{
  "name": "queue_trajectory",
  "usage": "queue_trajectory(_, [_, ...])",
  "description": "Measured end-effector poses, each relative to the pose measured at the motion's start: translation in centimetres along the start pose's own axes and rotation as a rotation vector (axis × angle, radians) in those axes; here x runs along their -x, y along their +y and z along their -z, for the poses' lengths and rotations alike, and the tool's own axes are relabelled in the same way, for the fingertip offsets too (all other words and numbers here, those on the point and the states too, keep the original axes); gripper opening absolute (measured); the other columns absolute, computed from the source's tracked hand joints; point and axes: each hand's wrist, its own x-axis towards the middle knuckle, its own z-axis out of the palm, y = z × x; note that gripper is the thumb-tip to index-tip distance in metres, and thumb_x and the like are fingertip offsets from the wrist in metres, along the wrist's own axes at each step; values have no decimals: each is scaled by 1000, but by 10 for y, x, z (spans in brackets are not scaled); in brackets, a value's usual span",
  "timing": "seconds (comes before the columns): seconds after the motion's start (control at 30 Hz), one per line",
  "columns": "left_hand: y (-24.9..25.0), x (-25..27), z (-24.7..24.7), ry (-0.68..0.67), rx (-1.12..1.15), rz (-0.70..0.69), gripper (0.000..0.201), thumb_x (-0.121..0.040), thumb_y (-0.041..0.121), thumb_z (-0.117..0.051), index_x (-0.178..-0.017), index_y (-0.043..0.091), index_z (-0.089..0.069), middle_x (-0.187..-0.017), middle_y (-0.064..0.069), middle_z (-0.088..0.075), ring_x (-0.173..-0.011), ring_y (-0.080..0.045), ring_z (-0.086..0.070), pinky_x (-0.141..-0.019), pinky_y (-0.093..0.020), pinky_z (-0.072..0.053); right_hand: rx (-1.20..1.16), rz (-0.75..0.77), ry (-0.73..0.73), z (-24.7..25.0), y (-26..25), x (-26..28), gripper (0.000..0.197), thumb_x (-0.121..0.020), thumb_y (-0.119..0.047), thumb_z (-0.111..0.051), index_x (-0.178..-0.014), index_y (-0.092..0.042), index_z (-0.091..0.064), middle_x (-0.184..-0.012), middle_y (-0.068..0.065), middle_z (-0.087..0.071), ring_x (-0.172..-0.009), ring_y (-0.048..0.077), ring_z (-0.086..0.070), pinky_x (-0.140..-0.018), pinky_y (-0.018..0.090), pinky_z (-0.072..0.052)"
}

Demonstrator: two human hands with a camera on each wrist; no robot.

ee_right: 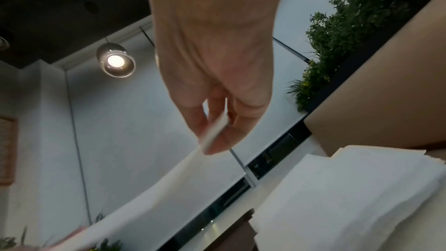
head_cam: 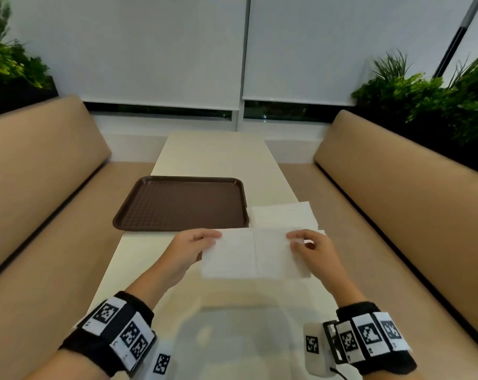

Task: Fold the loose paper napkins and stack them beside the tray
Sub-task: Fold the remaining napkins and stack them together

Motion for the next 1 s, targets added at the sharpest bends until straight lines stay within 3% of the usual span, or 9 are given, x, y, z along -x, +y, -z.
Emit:
queue_trajectory(0.17, [16, -84, -54, -43, -62, -65, 34, -85, -8, -59, -97, 23, -65, -112, -10, -61, -96, -24, -62, -78, -34, -54, 83, 61, 86, 31, -5, -83, 29, -82, -2, -68, -106, -17, -64, -110, -1, -58, -90, 18, -57, -65, 18, -49])
queue_trajectory(0.27, [14, -134, -87, 44, -71, -41, 27, -89, -5, -56, -98, 18, -67, -104, -11, -61, -78, -14, -59, -68, -23, -52, 221, 47, 192, 40, 2, -138, 15, -86, -7, -65, -97, -17, -68, -104, -3, -58, -91, 14, -55, -57, 8, -41])
queue_trajectory(0.33, [4, -161, -103, 73, -110, -15, 27, -93, -3, -51, -111, 13, -64, -104, -9, -59, -74, -10, -55, -60, -12, -46, 292, -13, 194, 40, 15, -167, 21, -90, -4, -56, -103, -11, -70, -100, -1, -57, -91, 18, -58, -65, 14, -45])
queue_trajectory(0.43, [-21, -200, -117, 19, -253, 77, 32, -96, 12, -51, -128, 6, -56, -130, -9, -52, -117, -22, -52, -90, -22, -40, 395, -120, 74, 37, 50, -199, 33, -90, 0, -43, -112, -4, -67, -107, 11, -63, -103, 30, -59, -88, 35, -51])
queue_trajectory(0.5, [-33, -216, -124, -26, -382, 165, 37, -98, 20, -47, -132, 4, -52, -133, -8, -49, -127, -25, -44, -99, -28, -35, 450, -176, -7, 35, 67, -212, 34, -90, -2, -41, -115, -1, -64, -118, 19, -62, -112, 36, -57, -96, 40, -48])
queue_trajectory(0.7, [-52, -228, -138, -44, -756, 250, 43, -99, 34, -40, -134, 11, -49, -148, -14, -29, -138, -32, -22, -112, -42, -25, 778, -246, -259, 25, 84, -218, 35, -100, -11, -32, -123, 0, -56, -135, 22, -49, -128, 34, -44, -101, 33, -35])
queue_trajectory(0.8, [-53, -219, -139, -18, -844, 187, 49, -95, 47, -43, -135, 18, -44, -146, -7, -20, -132, -28, -21, -108, -39, -26, 676, -245, -177, 33, 88, -212, 30, -99, -25, -38, -120, -13, -55, -140, 18, -38, -133, 35, -33, -104, 36, -31])
queue_trajectory(0.9, [-52, -194, -130, 80, -744, 99, 68, -87, 46, -60, -143, 21, -31, -141, -4, -22, -128, -24, -24, -102, -33, -30, 437, -247, -6, 55, 81, -187, 59, -92, -46, -53, -139, -11, -40, -145, 12, -32, -133, 30, -33, -110, 46, -33])
queue_trajectory(1.0, [-60, -158, -122, 112, -494, 228, 80, -80, 41, -71, -144, 17, -29, -143, -10, -25, -132, -28, -29, -106, -36, -33, 326, -359, -161, 65, 75, -150, 78, -82, -55, -63, -136, -1, -43, -142, 6, -45, -132, 27, -43, -106, 34, -37])
